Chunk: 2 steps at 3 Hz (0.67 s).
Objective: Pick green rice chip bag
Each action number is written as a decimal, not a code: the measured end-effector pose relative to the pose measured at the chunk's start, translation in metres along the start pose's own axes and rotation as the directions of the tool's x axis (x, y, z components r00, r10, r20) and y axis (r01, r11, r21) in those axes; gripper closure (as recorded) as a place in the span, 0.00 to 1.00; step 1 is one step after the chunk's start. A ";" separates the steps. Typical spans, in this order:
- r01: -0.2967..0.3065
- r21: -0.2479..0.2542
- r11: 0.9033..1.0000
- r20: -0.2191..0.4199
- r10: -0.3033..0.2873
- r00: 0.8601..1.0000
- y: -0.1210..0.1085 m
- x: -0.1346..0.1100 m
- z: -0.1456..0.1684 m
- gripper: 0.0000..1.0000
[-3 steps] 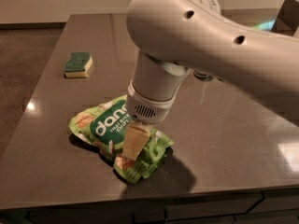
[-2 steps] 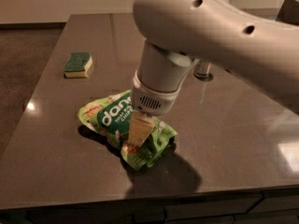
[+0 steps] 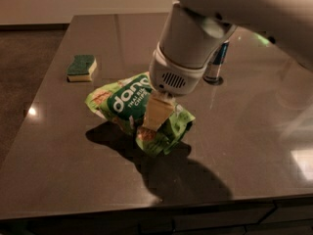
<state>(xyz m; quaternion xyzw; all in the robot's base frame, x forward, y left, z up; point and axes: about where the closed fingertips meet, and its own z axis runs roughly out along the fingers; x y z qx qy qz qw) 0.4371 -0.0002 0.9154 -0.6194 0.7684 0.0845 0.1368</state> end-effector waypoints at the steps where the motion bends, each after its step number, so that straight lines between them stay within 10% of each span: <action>1: 0.057 0.009 0.998 0.038 -0.057 0.998 -0.015 -0.009 -0.038 1.00; 2: 0.057 0.010 0.998 0.038 -0.057 0.998 -0.015 -0.009 -0.038 1.00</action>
Offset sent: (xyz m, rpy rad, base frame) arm 0.0198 -0.0109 0.0498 0.0375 -0.0220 0.0799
